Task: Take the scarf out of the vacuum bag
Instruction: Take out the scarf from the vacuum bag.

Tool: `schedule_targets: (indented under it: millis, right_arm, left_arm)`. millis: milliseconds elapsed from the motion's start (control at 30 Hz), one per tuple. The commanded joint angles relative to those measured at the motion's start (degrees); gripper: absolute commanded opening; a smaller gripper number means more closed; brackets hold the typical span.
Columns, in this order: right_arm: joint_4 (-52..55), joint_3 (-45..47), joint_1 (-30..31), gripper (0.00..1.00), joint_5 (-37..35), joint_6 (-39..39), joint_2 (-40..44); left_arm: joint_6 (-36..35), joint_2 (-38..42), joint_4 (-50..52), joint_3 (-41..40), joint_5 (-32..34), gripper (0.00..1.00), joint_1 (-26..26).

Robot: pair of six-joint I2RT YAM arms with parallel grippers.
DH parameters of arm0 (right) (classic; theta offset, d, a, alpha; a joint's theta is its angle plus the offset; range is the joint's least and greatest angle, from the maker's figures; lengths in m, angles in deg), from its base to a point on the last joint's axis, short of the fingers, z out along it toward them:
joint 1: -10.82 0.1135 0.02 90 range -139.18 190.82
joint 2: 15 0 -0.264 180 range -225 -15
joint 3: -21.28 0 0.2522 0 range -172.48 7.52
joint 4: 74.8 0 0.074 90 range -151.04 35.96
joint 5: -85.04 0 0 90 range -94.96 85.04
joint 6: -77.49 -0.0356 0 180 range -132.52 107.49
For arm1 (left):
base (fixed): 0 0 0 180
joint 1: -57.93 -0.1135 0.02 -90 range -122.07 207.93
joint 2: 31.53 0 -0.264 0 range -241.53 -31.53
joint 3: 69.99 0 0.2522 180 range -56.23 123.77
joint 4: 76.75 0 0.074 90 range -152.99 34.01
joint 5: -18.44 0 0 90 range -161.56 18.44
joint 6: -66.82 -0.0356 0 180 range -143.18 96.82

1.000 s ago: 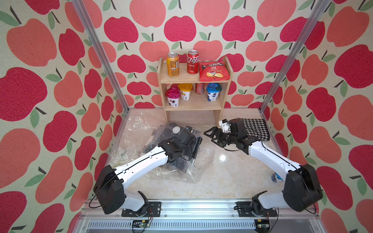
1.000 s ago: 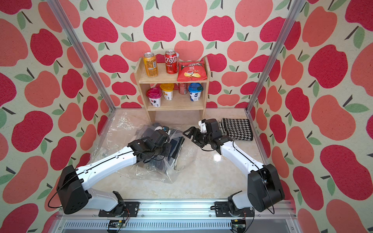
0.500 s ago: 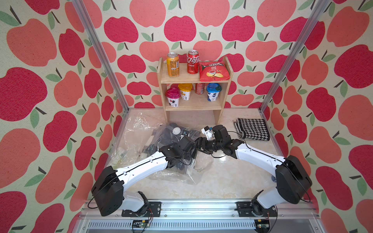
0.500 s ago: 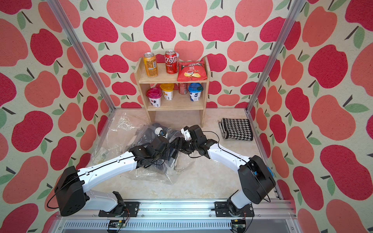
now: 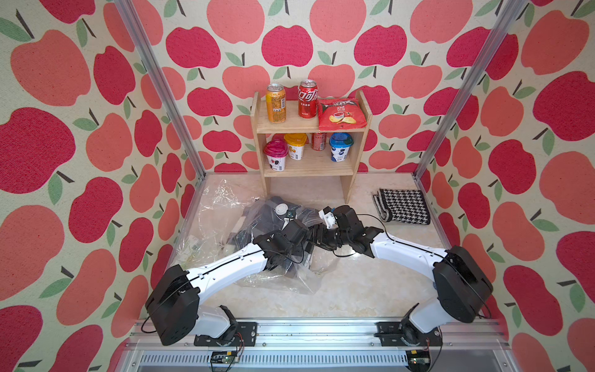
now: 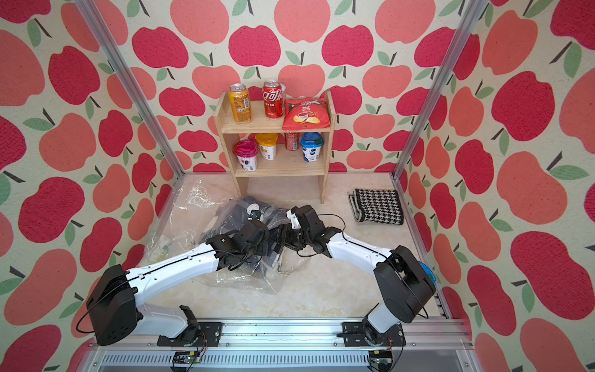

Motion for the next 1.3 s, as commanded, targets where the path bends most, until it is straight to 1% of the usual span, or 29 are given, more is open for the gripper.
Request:
schedule_targets:
  millis: [0,200,633,1033,1167,1267]
  right_arm:
    - [-1.8,2.0,0.5,0.66,-1.8,-1.6,-0.3]
    - [-5.7,3.2,0.5,0.65,-1.3,-2.5,-0.8]
    - [-9.1,1.8,0.5,0.61,0.0,-3.9,-4.6]
    - [-10.5,0.3,0.5,0.59,1.0,-4.8,-7.2]
    - [-10.8,-0.4,0.4,0.58,1.5,-5.0,-7.7]
    - [-11.3,-0.9,0.4,0.58,1.8,-5.4,-8.3]
  left_arm:
    - [1.5,0.5,0.5,-1.3,0.4,0.0,-0.9]
    - [1.6,0.8,0.4,-2.0,0.3,0.0,-1.2]
    - [1.3,3.9,-0.4,-3.9,0.5,0.0,-1.2]
    - [1.2,4.4,-0.6,-4.7,0.1,0.0,-1.3]
    - [0.6,6.8,-2.6,-6.8,-1.4,0.0,-1.3]
    - [0.9,9.1,-3.7,-8.7,-1.3,0.0,-0.8]
